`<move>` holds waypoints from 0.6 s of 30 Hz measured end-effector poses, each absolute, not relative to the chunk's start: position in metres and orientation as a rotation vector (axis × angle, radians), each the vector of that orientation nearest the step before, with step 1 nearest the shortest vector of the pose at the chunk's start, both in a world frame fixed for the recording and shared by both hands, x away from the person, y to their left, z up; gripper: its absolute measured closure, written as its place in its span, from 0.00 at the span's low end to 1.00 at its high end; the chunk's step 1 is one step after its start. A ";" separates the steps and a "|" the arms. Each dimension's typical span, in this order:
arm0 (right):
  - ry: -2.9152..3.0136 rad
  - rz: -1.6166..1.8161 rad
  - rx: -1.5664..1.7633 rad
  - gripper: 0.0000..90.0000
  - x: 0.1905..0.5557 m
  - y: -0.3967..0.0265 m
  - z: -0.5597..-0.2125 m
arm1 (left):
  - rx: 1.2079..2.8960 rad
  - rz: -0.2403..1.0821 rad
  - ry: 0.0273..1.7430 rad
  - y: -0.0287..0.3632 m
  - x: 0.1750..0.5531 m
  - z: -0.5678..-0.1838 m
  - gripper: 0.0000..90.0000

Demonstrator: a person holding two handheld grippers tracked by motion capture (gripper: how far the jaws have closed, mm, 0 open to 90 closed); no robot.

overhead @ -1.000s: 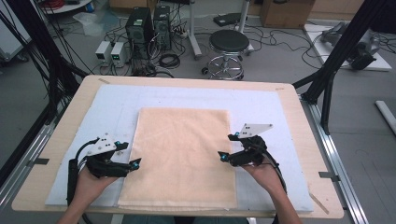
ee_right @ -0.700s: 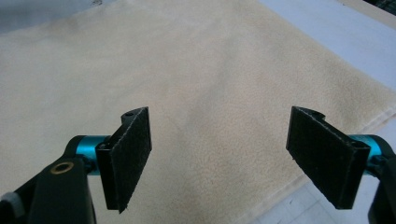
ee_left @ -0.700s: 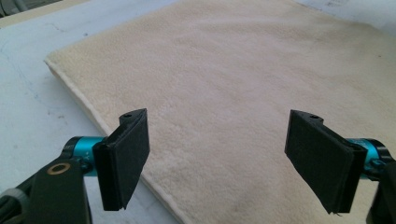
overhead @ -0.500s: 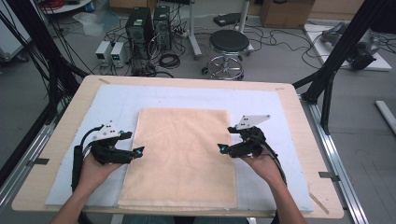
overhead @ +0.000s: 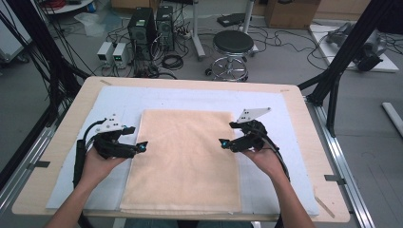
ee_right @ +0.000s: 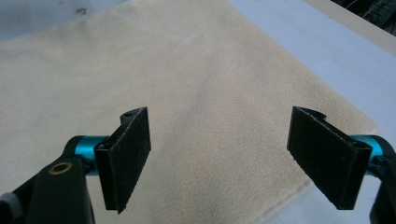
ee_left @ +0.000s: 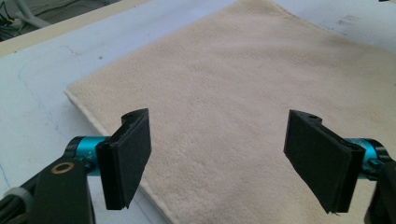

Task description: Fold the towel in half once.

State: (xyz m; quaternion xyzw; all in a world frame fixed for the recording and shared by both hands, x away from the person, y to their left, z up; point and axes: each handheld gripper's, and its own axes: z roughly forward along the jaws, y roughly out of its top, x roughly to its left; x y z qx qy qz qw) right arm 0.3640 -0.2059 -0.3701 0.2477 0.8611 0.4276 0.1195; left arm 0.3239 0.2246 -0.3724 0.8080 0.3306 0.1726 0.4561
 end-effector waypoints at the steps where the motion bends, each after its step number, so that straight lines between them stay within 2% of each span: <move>1: 2.520 1.246 0.734 0.23 0.365 -0.205 -0.370 | 1.996 0.427 0.813 0.225 0.326 -0.371 0.26; 18: 2.507 1.248 0.749 0.23 0.387 -0.206 -0.363 | 2.011 0.430 0.850 0.223 0.356 -0.365 0.26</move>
